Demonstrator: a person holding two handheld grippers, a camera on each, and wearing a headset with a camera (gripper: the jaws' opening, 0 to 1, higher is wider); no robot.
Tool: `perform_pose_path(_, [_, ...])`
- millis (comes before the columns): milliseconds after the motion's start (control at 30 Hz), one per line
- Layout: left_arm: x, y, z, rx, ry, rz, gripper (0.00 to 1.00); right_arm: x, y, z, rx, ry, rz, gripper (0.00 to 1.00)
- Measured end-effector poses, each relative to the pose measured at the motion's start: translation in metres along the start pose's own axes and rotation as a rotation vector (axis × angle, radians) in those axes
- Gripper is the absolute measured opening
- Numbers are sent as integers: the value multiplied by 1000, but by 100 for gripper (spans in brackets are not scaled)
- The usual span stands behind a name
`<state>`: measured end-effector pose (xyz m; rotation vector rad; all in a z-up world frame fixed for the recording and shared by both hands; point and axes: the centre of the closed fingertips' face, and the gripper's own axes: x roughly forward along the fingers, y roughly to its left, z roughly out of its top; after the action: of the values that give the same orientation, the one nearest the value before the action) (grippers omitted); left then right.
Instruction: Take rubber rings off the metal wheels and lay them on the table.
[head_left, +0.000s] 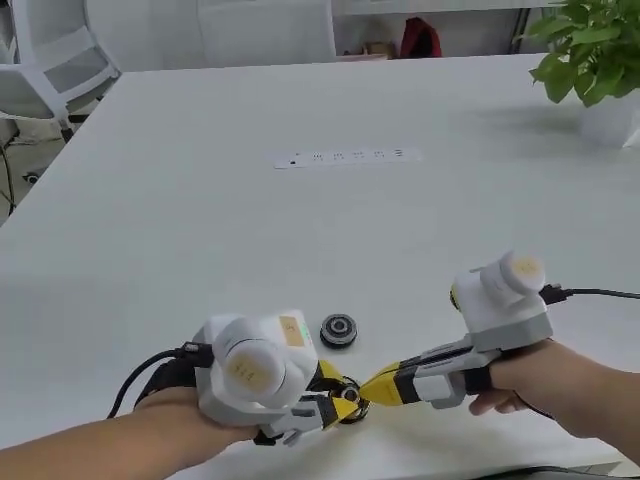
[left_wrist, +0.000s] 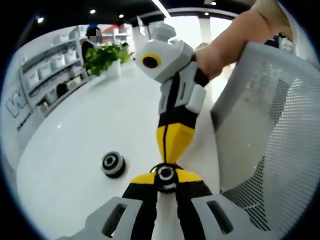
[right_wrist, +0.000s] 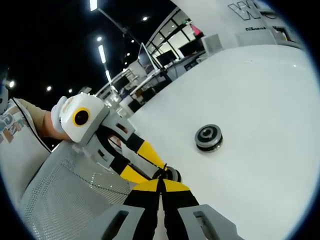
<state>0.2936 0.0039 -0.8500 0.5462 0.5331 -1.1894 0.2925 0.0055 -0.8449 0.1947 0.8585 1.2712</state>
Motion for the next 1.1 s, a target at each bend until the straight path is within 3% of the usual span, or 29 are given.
perform_pose_path(400, [-13, 0, -1, -29, 18, -29, 20, -1, 5, 2, 2, -3, 16, 0])
perform_pose_path(733, [-36, 6, 11, -82, -44, -23, 27, -2, 8, 7, 3, -21, 30, 0])
perform_pose_path(1100, [-68, 25, 7, -135, -89, 29, 39, -3, 13, 15, 3, -37, 46, 0])
